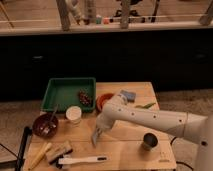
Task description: Wipe table surface with towel
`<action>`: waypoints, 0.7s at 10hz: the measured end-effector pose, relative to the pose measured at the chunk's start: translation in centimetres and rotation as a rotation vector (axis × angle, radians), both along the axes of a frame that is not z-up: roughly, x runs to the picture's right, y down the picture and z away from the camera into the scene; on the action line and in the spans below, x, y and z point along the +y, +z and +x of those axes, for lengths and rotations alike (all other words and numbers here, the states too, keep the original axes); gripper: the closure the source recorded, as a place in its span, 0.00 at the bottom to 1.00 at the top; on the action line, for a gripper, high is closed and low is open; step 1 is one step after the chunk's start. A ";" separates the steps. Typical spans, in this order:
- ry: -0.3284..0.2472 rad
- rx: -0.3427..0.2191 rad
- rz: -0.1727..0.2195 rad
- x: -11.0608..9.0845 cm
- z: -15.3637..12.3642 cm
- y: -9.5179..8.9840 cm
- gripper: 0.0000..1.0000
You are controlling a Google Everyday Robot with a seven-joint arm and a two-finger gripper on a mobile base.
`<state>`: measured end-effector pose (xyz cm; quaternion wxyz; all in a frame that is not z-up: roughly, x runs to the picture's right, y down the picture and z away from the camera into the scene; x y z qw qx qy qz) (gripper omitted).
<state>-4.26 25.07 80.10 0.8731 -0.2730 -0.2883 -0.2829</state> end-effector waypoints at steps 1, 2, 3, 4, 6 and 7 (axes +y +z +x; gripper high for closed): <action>-0.018 -0.015 -0.011 0.7 -0.2 -0.7 1.00; -0.025 -0.013 -0.016 1.0 0.0 -1.0 1.00; -0.028 -0.008 -0.018 1.1 0.6 -1.3 1.00; -0.027 0.016 -0.017 1.1 2.4 -1.5 1.00; -0.014 0.065 -0.009 0.6 5.9 -1.2 1.00; -0.009 0.085 -0.002 0.1 7.2 -0.7 1.00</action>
